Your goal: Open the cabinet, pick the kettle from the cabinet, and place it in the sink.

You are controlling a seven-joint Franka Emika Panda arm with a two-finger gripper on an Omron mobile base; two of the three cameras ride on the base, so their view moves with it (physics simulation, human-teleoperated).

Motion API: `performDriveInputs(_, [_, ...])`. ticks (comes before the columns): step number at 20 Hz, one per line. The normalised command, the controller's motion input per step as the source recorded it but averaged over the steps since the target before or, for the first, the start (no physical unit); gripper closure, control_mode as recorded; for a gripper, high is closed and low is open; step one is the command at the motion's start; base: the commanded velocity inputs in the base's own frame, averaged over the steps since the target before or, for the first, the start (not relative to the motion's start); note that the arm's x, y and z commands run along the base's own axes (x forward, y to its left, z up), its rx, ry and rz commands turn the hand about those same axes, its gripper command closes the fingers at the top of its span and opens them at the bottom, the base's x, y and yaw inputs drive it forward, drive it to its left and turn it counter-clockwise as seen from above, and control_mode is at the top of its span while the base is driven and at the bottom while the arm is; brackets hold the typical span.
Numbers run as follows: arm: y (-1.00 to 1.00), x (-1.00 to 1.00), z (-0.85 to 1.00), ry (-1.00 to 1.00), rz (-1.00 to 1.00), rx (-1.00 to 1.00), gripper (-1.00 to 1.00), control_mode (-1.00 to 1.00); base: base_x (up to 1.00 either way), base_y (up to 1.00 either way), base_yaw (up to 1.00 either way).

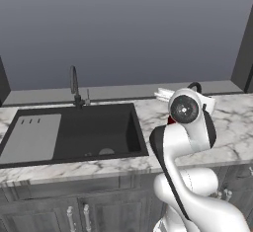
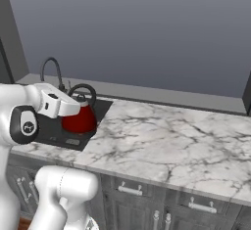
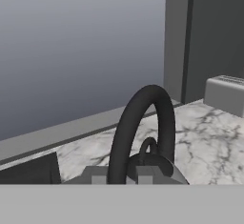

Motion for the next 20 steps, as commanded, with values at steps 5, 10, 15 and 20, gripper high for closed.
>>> performDriveInputs(5, [0.0,0.0,0.0,0.0,0.0,0.0,1.0,1.0,0.0,0.0,0.0])
performDriveInputs(10, [0.0,0.0,0.0,0.0,0.0,0.0,1.0,-1.0,0.0,0.0,0.0])
performDriveInputs(15, [0.0,0.0,0.0,0.0,0.0,0.0,1.0,-1.0,0.0,0.0,0.0])
performDriveInputs(20, [0.0,0.0,0.0,0.0,0.0,0.0,1.0,-1.0,0.0,0.0,0.0])
